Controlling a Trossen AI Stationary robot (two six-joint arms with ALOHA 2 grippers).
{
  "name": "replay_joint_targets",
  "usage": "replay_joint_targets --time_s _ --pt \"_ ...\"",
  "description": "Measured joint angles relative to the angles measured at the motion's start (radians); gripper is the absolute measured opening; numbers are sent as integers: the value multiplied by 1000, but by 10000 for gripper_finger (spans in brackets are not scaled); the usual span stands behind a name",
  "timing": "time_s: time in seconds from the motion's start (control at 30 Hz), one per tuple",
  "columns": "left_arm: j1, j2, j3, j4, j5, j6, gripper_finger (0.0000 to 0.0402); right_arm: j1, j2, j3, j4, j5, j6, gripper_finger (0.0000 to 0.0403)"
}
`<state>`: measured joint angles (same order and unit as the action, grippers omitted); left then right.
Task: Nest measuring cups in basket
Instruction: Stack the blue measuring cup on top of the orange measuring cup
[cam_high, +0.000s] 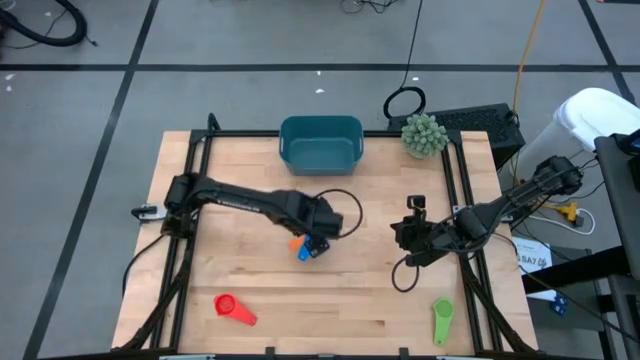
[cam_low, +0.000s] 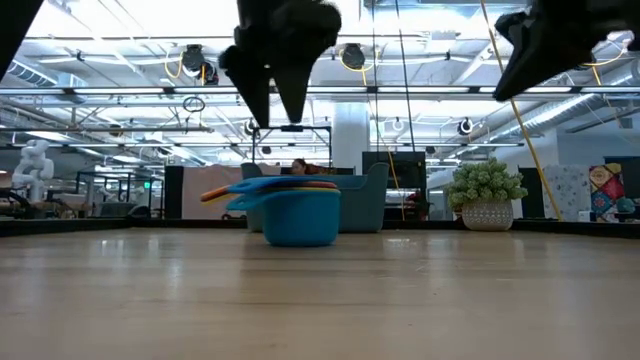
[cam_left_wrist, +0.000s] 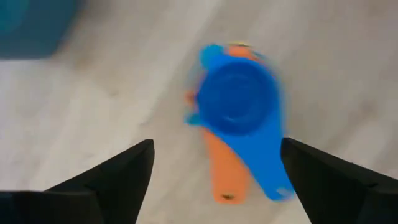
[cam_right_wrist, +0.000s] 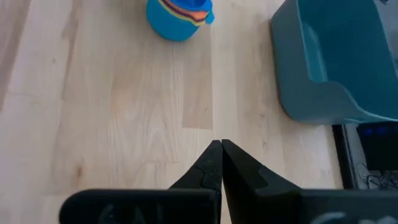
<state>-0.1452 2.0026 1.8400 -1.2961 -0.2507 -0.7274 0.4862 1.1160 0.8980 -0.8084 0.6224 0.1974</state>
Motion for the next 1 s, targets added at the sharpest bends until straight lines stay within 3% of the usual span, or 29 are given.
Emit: replay_joint_targets --time_s 0.07,0.13,0.27,0.43,0.63,0.8,1.0 --pt "-10 1 0 -67 -77 -68 351 0 0 -30 19 -2 0 0" --pt "-10 1 -1 -127 -90 -107 351 0 0 -56 34 -41 0 0" --pt "4 12 -1 -141 -22 -112 351 0 0 -87 34 -101 4 0" --pt "14 10 -11 -111 16 -104 351 0 0 -91 34 -104 52 0" --pt "11 11 -143 -117 50 -115 347 0 0 -91 32 -109 90 0" --pt "-8 11 -241 -99 88 -122 309 1 0 -91 53 -156 114 0" --pt "-23 11 -251 -97 30 -135 244 1 0 -91 126 -162 97 0"
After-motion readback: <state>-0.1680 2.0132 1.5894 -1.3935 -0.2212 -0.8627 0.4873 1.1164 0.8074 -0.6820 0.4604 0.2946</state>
